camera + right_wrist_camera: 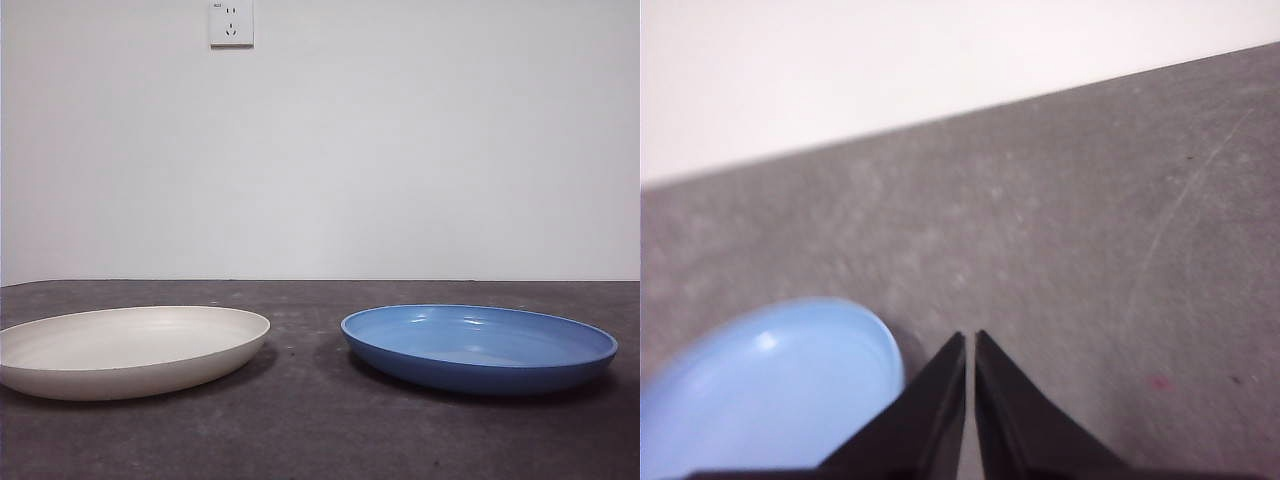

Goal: Pick up the white plate, put it on the blue plate, put it on desk

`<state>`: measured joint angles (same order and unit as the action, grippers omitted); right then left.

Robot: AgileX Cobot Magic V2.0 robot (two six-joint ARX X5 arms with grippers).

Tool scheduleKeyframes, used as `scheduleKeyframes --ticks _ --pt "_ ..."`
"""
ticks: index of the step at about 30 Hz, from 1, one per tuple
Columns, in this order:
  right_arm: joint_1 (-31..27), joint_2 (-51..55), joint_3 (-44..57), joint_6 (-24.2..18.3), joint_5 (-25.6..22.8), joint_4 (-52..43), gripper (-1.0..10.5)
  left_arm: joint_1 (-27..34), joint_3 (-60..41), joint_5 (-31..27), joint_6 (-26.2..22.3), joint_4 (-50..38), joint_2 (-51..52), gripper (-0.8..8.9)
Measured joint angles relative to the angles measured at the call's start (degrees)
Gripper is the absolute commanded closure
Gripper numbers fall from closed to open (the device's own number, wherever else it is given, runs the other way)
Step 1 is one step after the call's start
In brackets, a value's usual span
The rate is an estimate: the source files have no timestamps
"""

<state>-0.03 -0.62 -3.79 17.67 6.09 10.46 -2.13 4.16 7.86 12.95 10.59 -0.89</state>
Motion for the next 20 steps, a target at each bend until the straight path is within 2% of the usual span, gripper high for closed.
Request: scheduleKeyframes --ticks 5,11,15,20 --pt "1.0 -2.7 -7.3 6.3 0.5 3.6 9.4 -1.8 7.1 -0.1 3.4 -0.6 -3.3 7.97" --pt "2.8 -8.9 -18.6 7.9 3.6 11.7 9.4 -2.3 18.0 0.6 4.9 4.4 -10.6 7.97" --pt "3.0 -13.8 -26.3 7.6 9.4 18.4 9.4 -2.4 28.2 4.3 4.6 11.1 -15.5 7.97" --pt "3.4 -20.5 -35.1 5.0 18.1 27.1 9.4 -4.4 38.9 7.6 4.5 16.8 -20.5 7.97"
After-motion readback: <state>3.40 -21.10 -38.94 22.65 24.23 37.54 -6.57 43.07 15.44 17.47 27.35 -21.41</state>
